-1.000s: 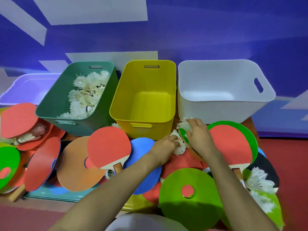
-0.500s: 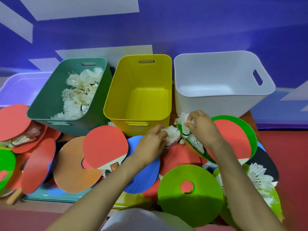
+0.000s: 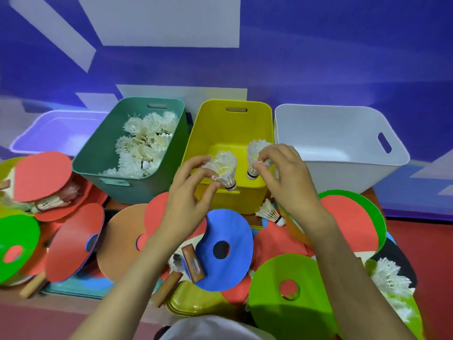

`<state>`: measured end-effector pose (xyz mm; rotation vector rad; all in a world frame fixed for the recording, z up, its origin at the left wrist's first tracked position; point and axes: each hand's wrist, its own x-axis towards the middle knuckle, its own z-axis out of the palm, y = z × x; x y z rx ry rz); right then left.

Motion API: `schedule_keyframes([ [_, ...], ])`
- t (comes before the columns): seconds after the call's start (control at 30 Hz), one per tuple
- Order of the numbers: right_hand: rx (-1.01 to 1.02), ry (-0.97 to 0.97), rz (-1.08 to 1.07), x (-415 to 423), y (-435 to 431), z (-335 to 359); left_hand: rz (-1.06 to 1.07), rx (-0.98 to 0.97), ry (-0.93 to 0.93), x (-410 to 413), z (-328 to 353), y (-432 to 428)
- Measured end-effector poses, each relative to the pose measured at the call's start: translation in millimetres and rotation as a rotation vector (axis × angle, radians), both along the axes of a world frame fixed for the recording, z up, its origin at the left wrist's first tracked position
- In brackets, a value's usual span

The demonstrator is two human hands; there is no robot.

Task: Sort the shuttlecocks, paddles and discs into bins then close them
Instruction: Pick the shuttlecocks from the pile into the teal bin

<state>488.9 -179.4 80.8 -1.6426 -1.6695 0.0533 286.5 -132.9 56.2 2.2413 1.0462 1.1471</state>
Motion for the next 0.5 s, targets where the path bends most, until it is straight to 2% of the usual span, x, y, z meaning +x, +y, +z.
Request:
schedule_keyframes([
  [0.27,0.006,0.019,0.155,-86,82,2,0.251,-0.072,0.012,-78,3,65],
  [0.4,-0.031,0.026,0.164,-125,129,4,0.300,-0.063,-0.002,-119,5,105],
  [0.5,-0.048,0.017,0.159,-152,166,4,0.360,-0.076,0.060,-149,3,144],
])
